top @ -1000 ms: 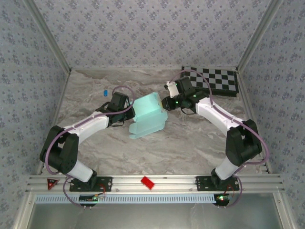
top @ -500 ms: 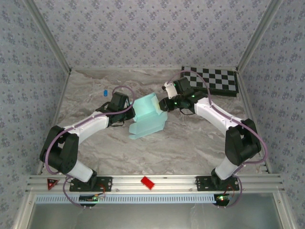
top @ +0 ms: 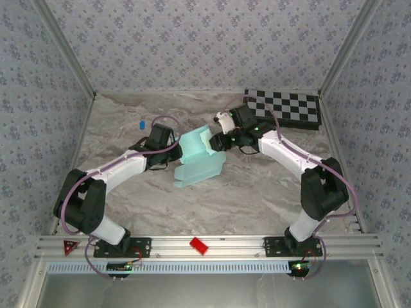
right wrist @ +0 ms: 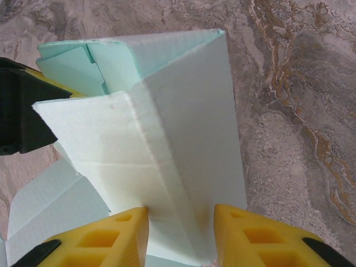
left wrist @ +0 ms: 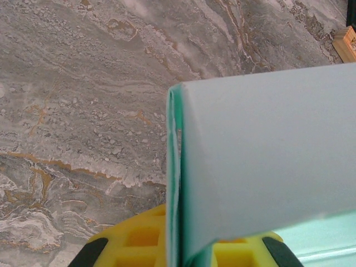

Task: Fold the paper box

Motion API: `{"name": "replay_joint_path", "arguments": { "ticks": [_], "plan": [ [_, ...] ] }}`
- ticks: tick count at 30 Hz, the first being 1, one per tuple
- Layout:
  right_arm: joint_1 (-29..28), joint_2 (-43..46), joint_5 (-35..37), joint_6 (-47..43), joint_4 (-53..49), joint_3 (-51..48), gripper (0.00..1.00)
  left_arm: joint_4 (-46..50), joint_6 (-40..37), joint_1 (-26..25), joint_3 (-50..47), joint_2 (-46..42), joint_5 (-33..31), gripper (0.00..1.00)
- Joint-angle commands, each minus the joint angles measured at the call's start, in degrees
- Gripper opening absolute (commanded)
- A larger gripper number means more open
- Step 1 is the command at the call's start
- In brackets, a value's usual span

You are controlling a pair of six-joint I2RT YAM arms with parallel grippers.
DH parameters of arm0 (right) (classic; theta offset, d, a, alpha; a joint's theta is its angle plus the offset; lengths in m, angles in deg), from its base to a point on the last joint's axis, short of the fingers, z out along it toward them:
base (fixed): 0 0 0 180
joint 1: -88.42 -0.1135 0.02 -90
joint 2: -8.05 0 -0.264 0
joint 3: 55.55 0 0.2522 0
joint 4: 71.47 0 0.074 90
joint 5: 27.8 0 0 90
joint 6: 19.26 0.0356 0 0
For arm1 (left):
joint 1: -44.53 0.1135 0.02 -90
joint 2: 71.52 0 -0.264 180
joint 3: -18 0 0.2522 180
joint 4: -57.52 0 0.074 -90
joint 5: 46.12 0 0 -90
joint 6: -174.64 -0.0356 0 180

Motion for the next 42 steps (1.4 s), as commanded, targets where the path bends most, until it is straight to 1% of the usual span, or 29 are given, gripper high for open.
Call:
{"name": "replay_joint_path", "arguments": {
  "ticks": [1,3,8,12,17,21,25,29,32,42],
  "plan": [
    [-0.3,-1.4,1.2,-0.7,-1.4,1.7,0.4,-1.1,-0.9,-0.3,2.1,0.3,2.0,0.0],
    [-0.4,-1.7,2.0,-0.9,-1.4,1.9,0.41,-1.1,-0.9,-0.3,2.1,0.1,2.3,0.0],
    [-0.8,-2.4,5.7,-1.6,-1.6,2.6,0.49,-1.0,-1.4,-0.4,2.0,-0.5,2.7,0.0],
    [-1.3,-3.7,7.3,-2.6,-3.1,3.9,0.51,-1.1,-1.5,-0.3,1.9,-0.7,3.0,0.0],
    [-2.7,-5.4,11.2,-3.6,-4.6,5.2,0.52,-1.2,-1.5,-0.3,1.9,-0.7,3.1,0.0],
    [-4.0,-6.5,15.7,-4.2,-5.8,6.5,0.5,-1.1,-1.5,-0.3,2.0,-0.6,3.1,0.0],
    [-5.3,-6.8,21.0,-4.3,-5.8,6.9,0.46,-1.0,-1.6,-0.4,2.2,-0.5,3.0,0.0],
    [-6.3,-6.8,24.7,-4.0,-5.0,6.7,0.41,-1.1,-1.4,-0.4,2.3,-0.2,3.2,0.0],
    [-6.8,-6.8,27.1,-2.8,-4.4,6.5,0.4,-1.1,-1.4,-0.4,2.4,0.0,3.2,0.0],
    [-8.5,-7.2,36.3,-2.8,-5.2,6.8,0.33,-0.9,-1.5,-0.3,2.6,0.1,3.1,0.0]
  ]
}}
